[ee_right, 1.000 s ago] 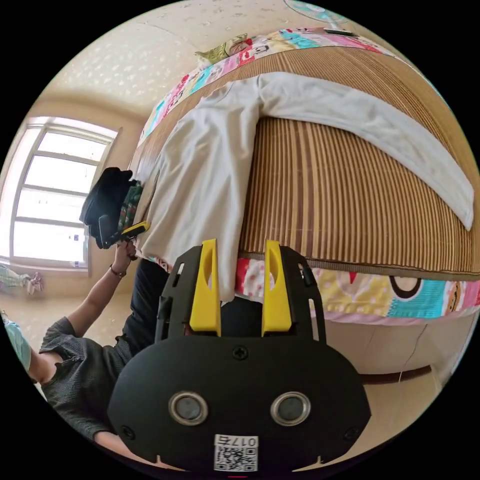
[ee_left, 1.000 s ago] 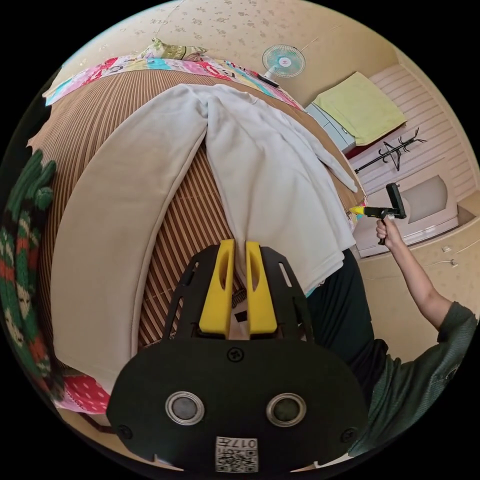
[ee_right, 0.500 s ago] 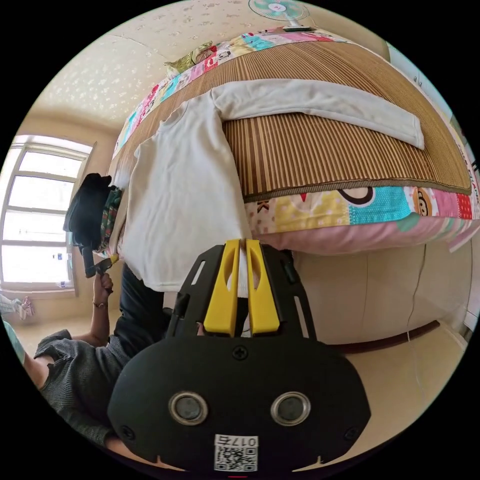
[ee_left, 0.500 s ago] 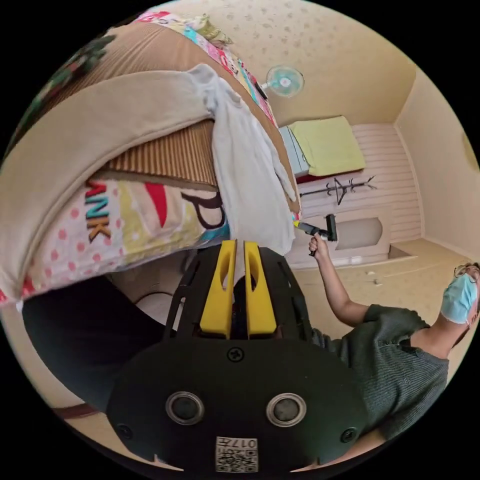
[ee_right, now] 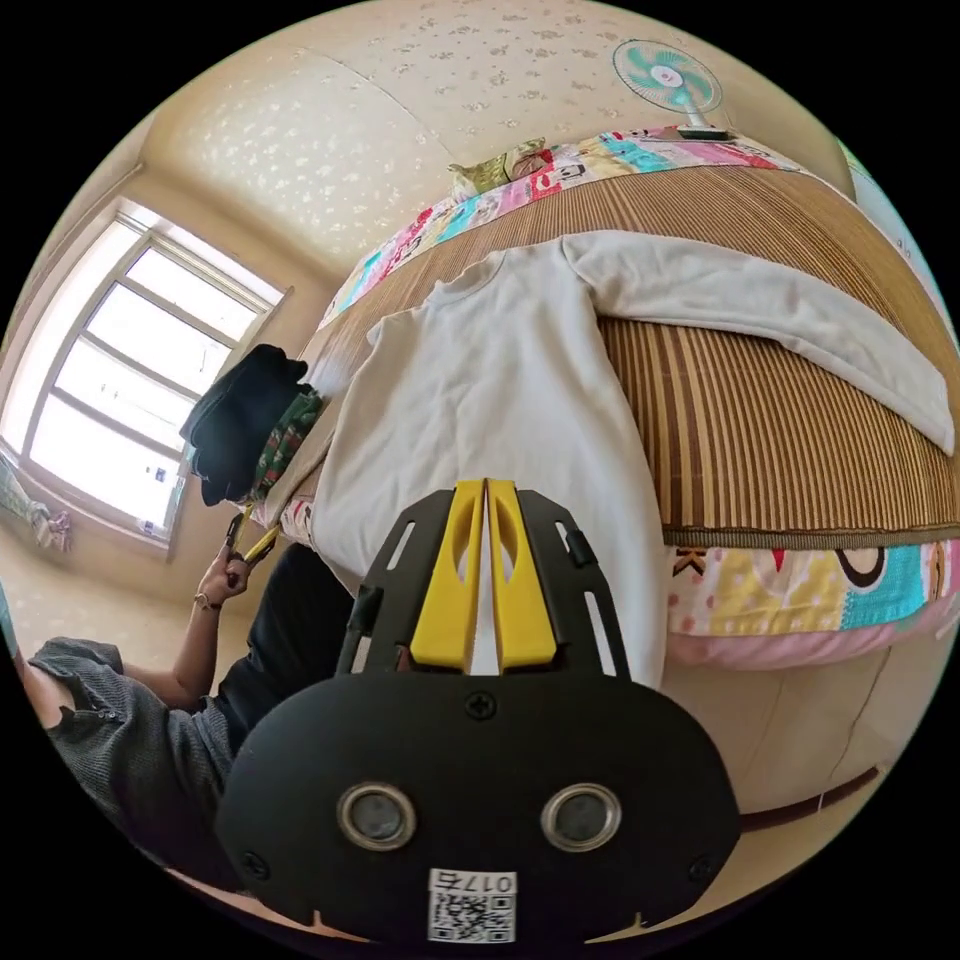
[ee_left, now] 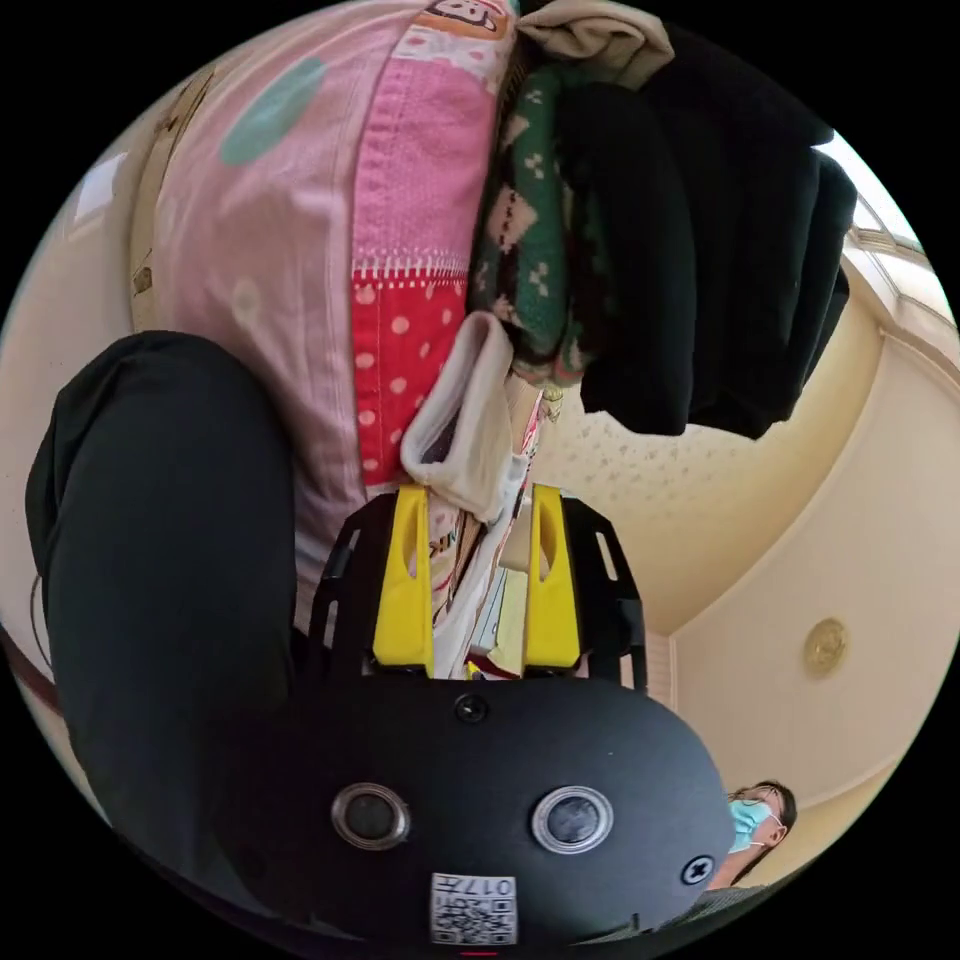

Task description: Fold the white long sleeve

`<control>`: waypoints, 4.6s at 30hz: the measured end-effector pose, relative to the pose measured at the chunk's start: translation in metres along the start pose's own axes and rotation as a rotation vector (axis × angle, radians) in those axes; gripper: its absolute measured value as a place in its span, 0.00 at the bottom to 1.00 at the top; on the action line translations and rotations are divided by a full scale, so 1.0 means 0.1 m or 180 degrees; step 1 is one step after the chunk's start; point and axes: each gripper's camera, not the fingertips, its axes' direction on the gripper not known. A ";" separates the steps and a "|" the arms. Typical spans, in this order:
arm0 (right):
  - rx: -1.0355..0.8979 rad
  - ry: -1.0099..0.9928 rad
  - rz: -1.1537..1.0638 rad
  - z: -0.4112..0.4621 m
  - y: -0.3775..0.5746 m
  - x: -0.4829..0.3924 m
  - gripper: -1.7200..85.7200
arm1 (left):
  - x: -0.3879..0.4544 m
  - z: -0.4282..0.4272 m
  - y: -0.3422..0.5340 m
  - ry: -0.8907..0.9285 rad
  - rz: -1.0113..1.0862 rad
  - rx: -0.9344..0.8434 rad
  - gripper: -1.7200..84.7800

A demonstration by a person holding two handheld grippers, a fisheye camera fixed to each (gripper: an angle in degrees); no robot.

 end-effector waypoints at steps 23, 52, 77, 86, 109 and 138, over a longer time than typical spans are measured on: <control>0.0850 -0.0730 0.0094 -0.33 0.39 0.38 0.02 | 3.53 2.54 2.13 -0.0190 0.4211 -0.1126 0.07; 0.1151 -0.0975 0.0915 -1.38 -0.11 1.38 0.05 | -0.65 4.87 2.12 -0.1857 0.3017 -0.2037 0.02; 0.2326 -0.1712 0.1037 -3.03 -1.68 2.85 0.07 | -0.91 5.00 2.60 -0.2273 0.4035 -0.1576 0.01; 0.0391 -0.2472 -0.0904 -1.11 -2.84 -0.46 0.23 | -0.88 5.00 2.58 -0.2283 0.4031 -0.1577 0.01; -0.0620 0.0991 -0.0214 0.96 -1.22 -0.47 0.03 | -0.14 5.61 2.44 -0.3762 0.4433 -0.1926 0.01; 0.0882 0.0922 0.0597 -0.56 -0.90 -0.35 0.05 | -0.19 2.58 1.31 -0.1039 0.2154 -0.2454 0.09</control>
